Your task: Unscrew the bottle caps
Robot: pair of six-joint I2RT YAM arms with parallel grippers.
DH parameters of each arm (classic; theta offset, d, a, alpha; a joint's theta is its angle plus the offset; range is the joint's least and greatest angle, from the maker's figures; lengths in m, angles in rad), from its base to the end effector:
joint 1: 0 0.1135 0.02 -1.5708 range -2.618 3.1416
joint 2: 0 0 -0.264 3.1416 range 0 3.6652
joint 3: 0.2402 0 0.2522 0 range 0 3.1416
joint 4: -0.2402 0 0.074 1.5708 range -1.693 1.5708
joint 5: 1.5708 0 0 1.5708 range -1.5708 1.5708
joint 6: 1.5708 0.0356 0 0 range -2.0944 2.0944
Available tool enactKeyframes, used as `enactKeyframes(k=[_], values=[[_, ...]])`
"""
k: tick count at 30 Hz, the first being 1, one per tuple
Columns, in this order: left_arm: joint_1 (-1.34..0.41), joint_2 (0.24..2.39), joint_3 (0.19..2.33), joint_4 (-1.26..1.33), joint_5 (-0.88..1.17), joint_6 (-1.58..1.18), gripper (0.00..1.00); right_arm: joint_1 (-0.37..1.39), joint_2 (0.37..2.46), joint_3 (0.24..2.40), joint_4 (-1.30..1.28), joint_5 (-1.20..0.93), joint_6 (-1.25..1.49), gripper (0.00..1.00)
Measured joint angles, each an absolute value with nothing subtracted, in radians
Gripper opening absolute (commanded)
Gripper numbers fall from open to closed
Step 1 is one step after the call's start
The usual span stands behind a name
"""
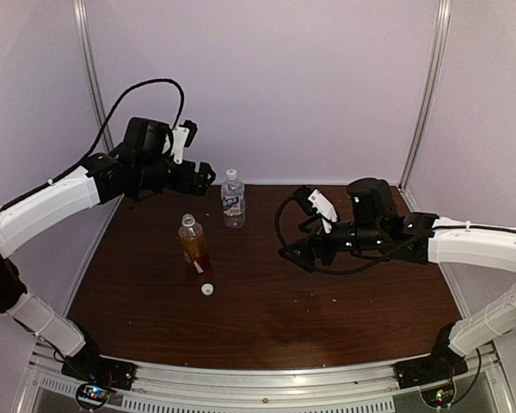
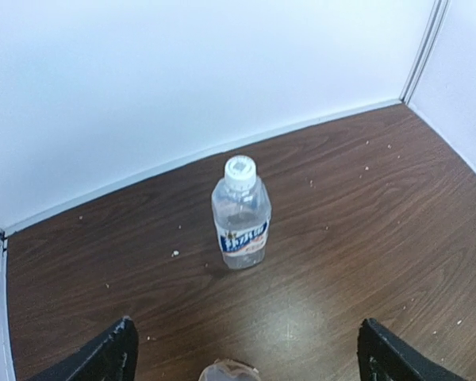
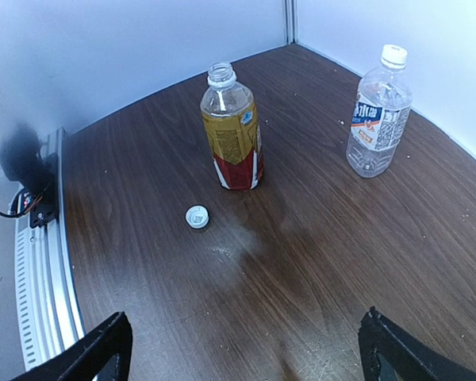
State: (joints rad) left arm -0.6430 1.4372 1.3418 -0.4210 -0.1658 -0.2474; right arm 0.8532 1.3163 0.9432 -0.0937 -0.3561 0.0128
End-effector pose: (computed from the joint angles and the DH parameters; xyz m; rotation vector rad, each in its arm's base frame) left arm 0.2670 -0.1927 0.3577 0.3128 2.0772 -0.3687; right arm 0.1875 0.2337 0.2873 -1.0767 1.8353 0.8920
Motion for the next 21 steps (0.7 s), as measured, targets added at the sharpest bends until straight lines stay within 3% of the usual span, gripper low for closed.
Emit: enactKeyframes(k=[21], values=[[-0.535, 1.946, 1.795, -0.427, 0.021, -0.212, 0.93, 0.853, 1.219, 0.953, -0.097, -0.194, 0.131, 1.00]])
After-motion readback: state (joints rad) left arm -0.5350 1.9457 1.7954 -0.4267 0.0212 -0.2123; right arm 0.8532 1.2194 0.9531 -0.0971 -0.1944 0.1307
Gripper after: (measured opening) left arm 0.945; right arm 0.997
